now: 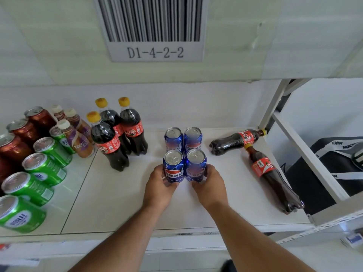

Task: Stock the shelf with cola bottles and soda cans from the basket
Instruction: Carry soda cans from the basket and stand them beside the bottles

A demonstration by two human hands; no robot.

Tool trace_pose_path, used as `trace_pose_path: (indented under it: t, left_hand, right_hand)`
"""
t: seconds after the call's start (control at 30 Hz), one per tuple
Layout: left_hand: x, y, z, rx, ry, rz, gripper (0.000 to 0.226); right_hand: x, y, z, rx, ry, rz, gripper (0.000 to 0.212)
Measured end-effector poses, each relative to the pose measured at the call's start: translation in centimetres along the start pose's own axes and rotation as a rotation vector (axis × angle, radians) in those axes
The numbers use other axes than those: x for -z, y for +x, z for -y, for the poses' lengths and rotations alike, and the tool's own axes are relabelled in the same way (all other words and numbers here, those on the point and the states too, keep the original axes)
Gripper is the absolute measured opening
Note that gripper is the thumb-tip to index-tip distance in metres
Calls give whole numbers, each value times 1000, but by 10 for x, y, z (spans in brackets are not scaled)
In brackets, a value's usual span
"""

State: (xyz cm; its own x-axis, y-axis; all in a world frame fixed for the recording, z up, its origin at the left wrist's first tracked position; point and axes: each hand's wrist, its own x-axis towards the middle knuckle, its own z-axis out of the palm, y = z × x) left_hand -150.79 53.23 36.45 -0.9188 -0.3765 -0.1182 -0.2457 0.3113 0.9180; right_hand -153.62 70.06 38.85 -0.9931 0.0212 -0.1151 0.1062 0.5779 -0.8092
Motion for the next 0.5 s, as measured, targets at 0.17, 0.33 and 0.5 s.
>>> trace_pose_path:
  t: [0.17,0.33,0.5]
  left_hand:
    - [-3,12,-5,-8,12,-13,67]
    - [-6,23,-8,1,40,-24,66]
    - [-6,30,-12,0,60,-17,66]
  right_hand:
    - [-2,11,5,-9,-5,-12,43]
    - [-4,23,10,-26,-16,-7,43]
    - [-6,30,13,-40,-35,-19,42]
